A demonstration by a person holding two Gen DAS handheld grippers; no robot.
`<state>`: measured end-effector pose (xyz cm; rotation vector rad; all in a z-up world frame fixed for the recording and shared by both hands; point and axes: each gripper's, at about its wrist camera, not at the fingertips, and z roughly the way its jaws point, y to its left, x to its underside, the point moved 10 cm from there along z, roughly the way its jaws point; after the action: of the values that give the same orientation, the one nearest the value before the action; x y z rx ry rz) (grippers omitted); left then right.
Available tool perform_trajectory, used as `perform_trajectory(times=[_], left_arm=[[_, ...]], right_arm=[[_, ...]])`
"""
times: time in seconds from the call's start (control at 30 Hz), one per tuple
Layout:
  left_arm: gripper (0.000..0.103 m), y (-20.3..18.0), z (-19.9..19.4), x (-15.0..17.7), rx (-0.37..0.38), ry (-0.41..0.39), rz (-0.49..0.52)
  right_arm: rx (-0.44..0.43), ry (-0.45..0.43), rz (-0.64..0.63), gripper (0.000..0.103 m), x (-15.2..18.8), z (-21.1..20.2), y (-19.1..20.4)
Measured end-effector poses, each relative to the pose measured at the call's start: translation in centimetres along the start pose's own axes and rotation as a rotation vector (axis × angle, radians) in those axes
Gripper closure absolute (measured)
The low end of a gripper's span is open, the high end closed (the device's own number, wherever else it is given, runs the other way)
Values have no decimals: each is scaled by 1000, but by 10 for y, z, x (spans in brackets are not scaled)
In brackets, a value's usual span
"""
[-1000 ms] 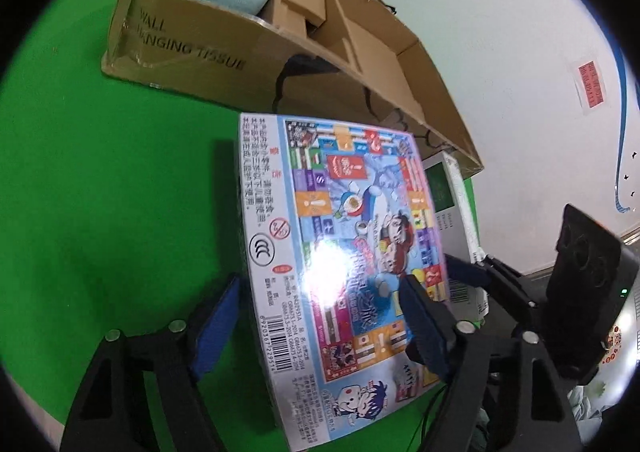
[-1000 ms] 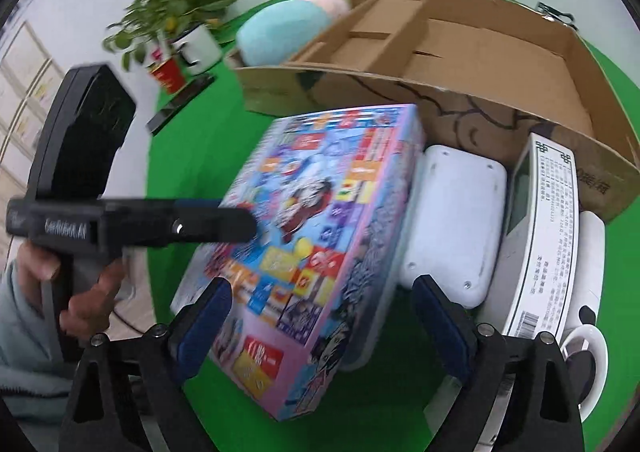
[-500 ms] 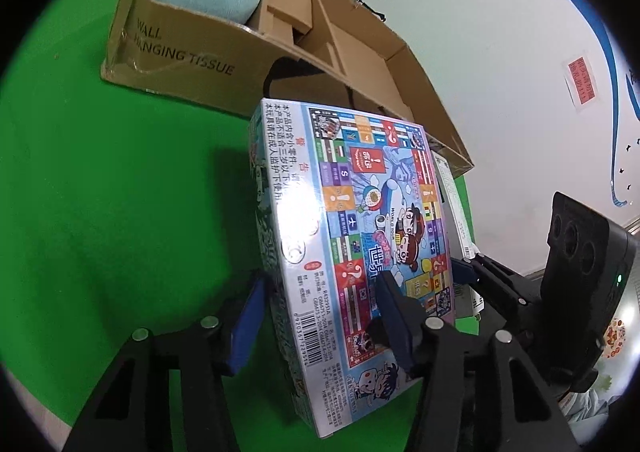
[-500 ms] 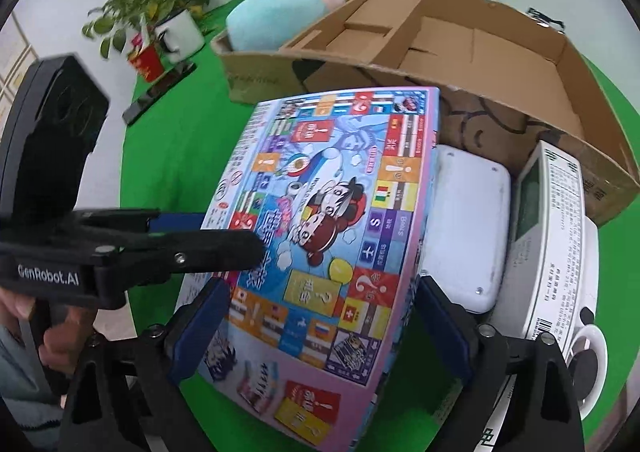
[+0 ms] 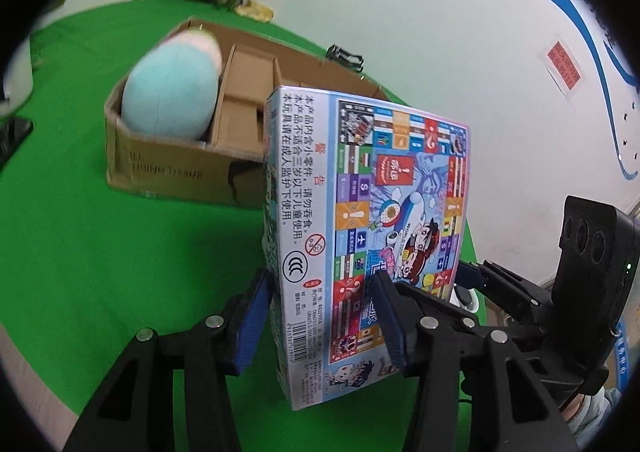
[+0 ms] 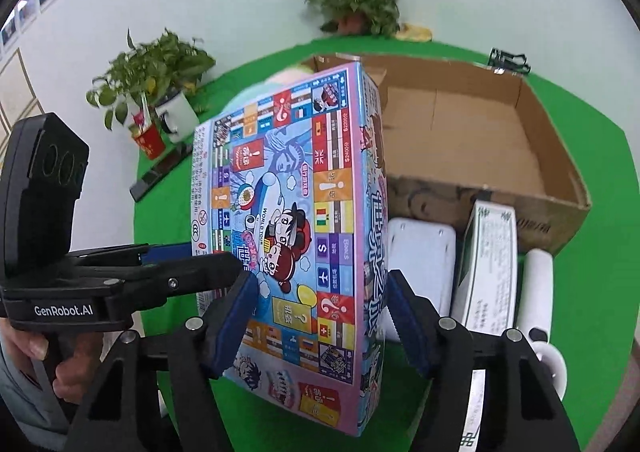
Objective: Organize objects
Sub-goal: 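Lift the board-game box upright and carry it over the large box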
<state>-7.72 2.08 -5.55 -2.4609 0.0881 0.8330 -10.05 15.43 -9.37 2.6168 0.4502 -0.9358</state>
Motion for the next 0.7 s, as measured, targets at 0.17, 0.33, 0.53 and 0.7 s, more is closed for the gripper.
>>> perform_trajectory(times=[0.17,0.33,0.53,0.7], left_arm=[[54,-20,-14,-28,-14,-54,71],[55,-42,2,-68,-25,-81,145],[55,-69,33,-114,-20,-102,201],[55,-82,38,-137,-17,-120,242]], right_arm=[[6,-92,7,40,-25,-22,-5],[17,-170,32,40,-56,-46,-23],[34,-231,41,40,-93,-66,-46],[45,-267,36,40,-121,-81,-63]])
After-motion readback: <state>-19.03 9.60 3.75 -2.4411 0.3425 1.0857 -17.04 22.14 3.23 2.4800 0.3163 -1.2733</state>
